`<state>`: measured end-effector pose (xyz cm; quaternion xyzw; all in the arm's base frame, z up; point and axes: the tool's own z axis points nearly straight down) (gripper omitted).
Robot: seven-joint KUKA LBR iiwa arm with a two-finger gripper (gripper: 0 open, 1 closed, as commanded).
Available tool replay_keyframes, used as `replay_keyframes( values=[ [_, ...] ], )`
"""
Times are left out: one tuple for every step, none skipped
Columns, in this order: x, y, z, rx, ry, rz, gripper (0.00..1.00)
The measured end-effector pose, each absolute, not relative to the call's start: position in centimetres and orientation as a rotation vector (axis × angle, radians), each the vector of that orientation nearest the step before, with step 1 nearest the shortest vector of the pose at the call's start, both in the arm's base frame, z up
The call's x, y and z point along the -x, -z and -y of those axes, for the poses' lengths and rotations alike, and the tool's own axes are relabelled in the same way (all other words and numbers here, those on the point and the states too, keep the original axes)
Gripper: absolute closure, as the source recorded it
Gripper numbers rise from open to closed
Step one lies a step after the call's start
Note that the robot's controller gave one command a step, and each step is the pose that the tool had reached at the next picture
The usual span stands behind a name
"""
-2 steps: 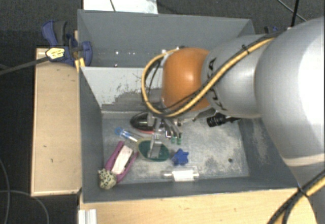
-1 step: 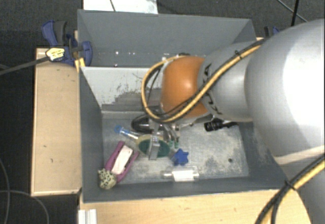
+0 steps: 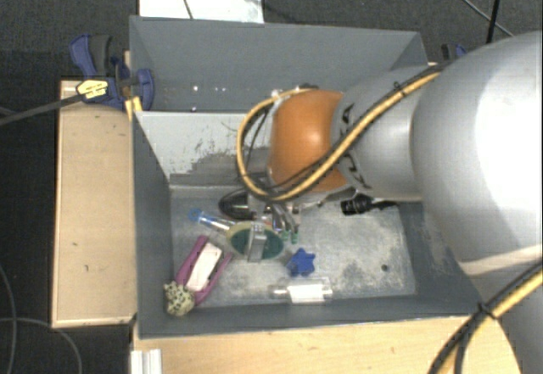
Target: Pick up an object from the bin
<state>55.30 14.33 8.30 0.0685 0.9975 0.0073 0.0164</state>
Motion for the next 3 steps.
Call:
replay_keyframes(
  values=[
    [-55.3, -8.4, -14.6, -0.212, -0.030, -3.101, 1.00],
    [-55.4, -12.1, -14.7, -0.207, -0.004, -3.130, 1.00],
    [-55.6, -17.7, -14.7, -0.204, -0.004, -3.128, 1.00]
  ],
)
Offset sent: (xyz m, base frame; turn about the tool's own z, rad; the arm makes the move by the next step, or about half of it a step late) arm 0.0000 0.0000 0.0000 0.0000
